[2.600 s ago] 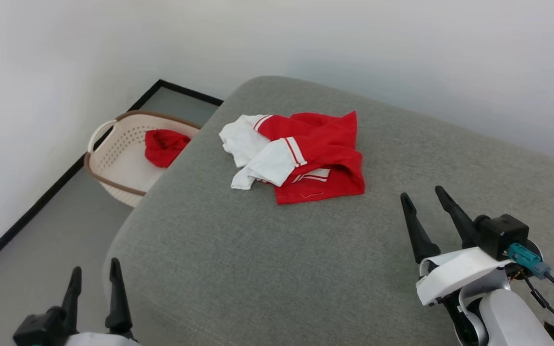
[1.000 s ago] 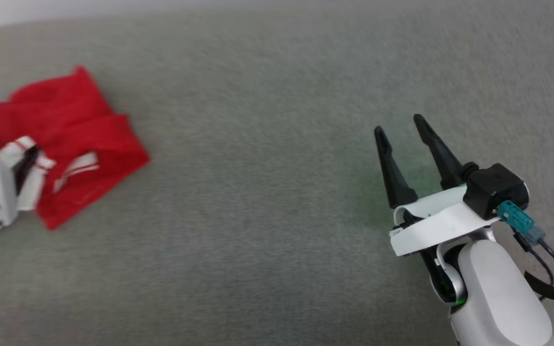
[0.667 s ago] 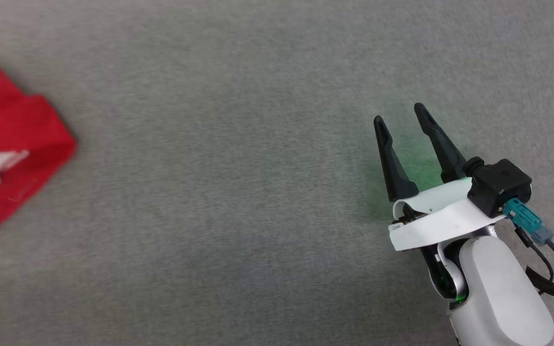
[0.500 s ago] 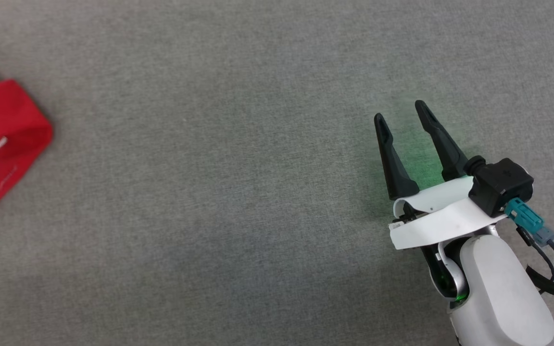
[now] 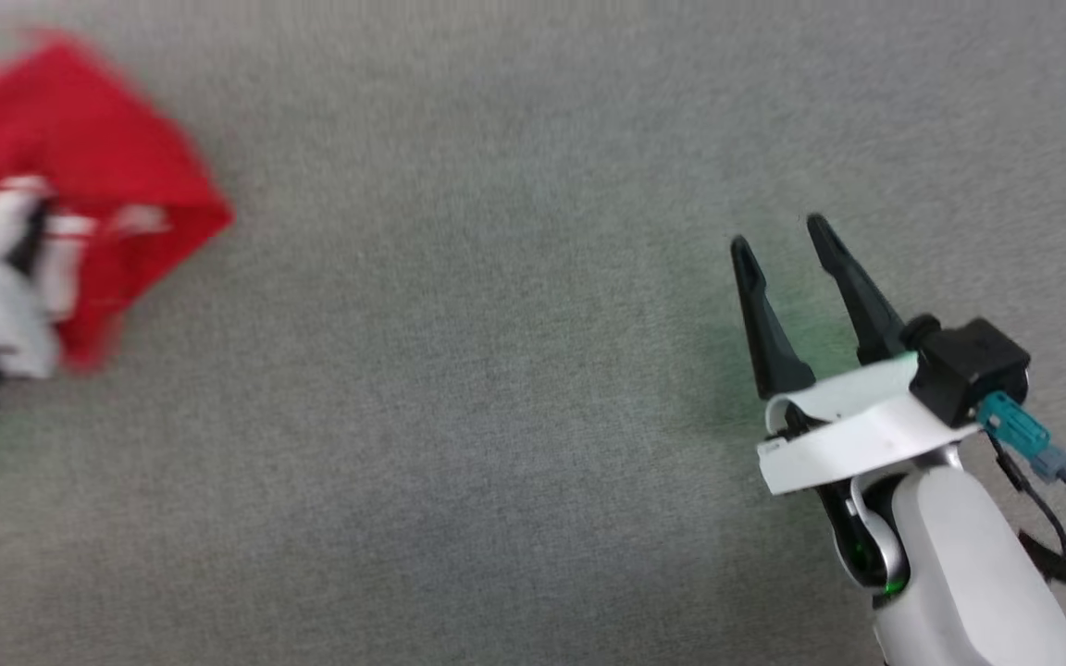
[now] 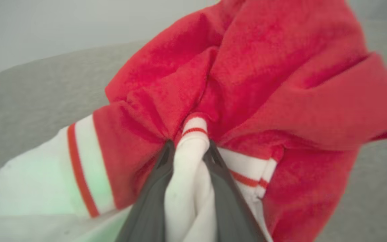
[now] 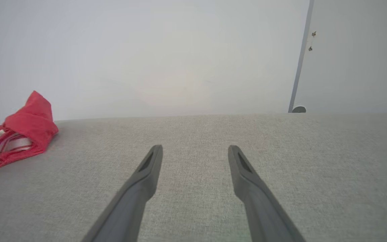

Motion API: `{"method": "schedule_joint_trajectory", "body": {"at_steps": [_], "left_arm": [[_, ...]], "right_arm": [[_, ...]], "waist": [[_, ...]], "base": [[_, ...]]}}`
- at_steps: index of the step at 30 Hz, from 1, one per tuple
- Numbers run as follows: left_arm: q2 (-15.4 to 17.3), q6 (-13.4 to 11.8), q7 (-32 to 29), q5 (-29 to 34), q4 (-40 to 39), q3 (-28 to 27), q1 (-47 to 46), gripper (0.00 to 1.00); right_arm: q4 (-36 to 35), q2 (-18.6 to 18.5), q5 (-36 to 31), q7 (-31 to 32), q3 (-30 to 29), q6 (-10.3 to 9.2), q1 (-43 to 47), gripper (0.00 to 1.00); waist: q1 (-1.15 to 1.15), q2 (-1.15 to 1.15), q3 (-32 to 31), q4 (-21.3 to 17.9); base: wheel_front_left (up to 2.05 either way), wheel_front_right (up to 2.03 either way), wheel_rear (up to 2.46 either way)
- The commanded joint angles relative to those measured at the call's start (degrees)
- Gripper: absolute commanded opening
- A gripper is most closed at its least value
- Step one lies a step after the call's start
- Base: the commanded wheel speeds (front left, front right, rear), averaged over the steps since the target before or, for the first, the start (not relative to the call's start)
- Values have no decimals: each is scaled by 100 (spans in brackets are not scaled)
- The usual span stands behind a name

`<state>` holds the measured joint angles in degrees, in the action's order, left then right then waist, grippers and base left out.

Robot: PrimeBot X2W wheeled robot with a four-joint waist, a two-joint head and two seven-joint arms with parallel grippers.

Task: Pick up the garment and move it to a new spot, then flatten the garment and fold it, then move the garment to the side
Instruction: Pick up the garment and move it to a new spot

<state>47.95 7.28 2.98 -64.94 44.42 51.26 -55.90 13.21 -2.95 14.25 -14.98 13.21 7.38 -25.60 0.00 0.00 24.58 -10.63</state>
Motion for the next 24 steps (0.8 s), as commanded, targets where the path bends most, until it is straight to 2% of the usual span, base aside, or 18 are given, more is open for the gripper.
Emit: {"method": "schedule_joint_trajectory", "body": {"at_steps": [1, 5, 11, 19, 24], "left_arm": [[-13, 30, 114, 57, -112, 79, -65, 0], [-99, 14, 410, 211, -561, 408, -347, 0], [-284, 15, 522, 409, -1294, 932, -950, 0], [-592, 15, 208, 421, -2381, 1751, -1604, 0], [-788, 14, -139, 568, -2688, 2106, -1640, 0]], "right_arm": [[12, 5, 72, -28, -41, 21, 97, 100], [6, 6, 166, -28, -127, 21, 266, 100], [-105, 5, 368, -29, -328, 21, 484, 100], [-253, 5, 665, -28, -559, 21, 680, 100], [-347, 7, 860, -28, -693, 21, 778, 100]], "waist": [[0, 0, -398, 67], [0, 0, -601, -15], [0, 0, -645, -268], [0, 0, -524, -768], [0, 0, -397, -1055]], "base": [[0, 0, 0], [0, 0, 0], [0, 0, 0], [0, 0, 0], [0, 0, 0]]}}
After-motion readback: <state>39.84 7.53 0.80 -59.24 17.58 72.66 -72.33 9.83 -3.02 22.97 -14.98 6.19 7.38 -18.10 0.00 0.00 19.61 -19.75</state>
